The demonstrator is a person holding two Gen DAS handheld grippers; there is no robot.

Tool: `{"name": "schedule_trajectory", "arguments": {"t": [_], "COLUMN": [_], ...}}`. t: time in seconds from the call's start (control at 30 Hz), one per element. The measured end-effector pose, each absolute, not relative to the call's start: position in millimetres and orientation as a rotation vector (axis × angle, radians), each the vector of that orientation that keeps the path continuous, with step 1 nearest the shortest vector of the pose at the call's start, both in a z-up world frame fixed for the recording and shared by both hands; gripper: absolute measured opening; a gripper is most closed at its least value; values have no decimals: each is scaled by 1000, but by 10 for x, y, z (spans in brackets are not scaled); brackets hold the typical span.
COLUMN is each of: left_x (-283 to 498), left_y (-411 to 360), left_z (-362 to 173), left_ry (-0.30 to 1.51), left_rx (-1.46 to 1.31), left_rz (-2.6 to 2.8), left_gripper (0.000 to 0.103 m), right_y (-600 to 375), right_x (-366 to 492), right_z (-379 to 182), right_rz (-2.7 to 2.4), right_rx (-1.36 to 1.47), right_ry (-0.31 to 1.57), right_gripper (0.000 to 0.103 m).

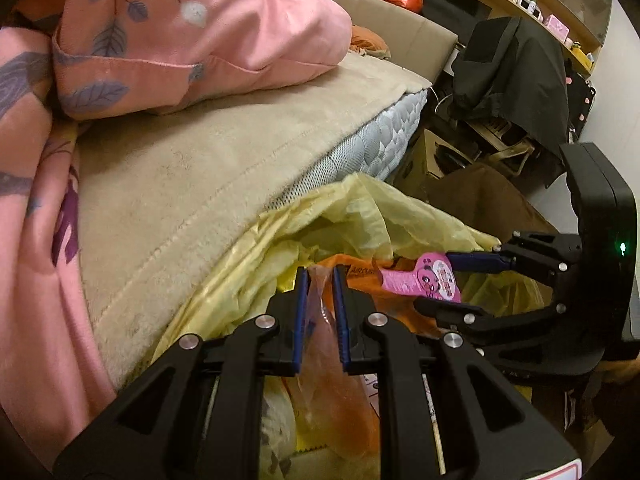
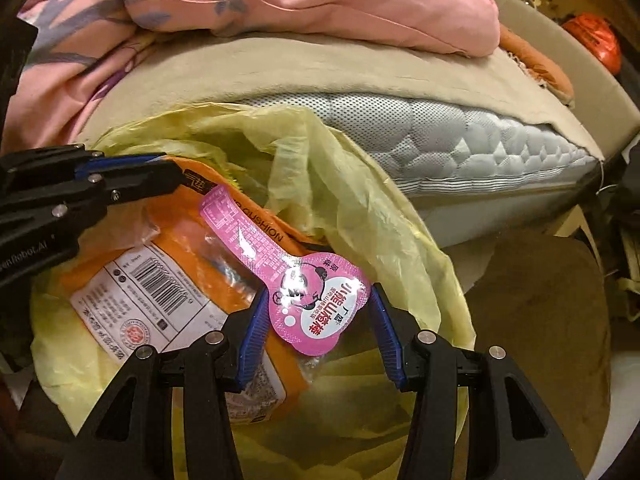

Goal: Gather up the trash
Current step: 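Lower orange bag and pink wrapper into the yellow bag and open both tools, then return both tools over the table toward the remaining wrappers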

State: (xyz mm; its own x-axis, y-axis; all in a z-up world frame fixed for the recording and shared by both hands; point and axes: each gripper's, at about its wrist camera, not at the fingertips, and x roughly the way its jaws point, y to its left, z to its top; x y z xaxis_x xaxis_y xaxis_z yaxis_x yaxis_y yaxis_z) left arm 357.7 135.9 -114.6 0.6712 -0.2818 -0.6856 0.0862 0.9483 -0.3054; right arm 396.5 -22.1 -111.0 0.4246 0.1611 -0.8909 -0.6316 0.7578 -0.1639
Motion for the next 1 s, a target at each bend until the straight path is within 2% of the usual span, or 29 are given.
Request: {"name": "schedule_trajectory", "arguments": {"t": [0.3, 0.33, 0.4, 0.43, 0.5, 0.53, 0.77, 1.0], "left_x": [3637, 3625, 3558, 3513, 3467, 3421, 3121, 2710], "left_y": [1436, 1456, 1514, 1533, 1536, 1541, 1524, 1234], "left_z": [-1144, -1127, -1071, -1009, -910, -837, -416, -189], "left_ry": [774, 785, 785, 774, 755, 740, 648, 612], "left_rx": [-275, -295, -324, -332, -332, -331, -284, -259], "left_rz": [-191, -195, -198, -196, -187, -183, -132, -157], "left_gripper": [14, 16, 31, 34, 43, 44, 47, 50], "right_y": [-325, -340, -363, -375, -406, -424, -659, -1175], "right_x": [3908, 3888, 3839, 3801, 3732, 3708, 3480, 3008], "right_z": [-998, -986, -949, -910, -826, -790, -424, -40], "right_rz": [560, 571, 578, 564, 556, 555, 528, 454], "right_rx": [-439, -430, -418, -422, -412, -400, -311, -251], "right_ry": [1022, 1030, 1034, 1016, 980, 968, 862, 780], "right_gripper": [47, 47, 47, 48, 55, 60, 65, 65]}}
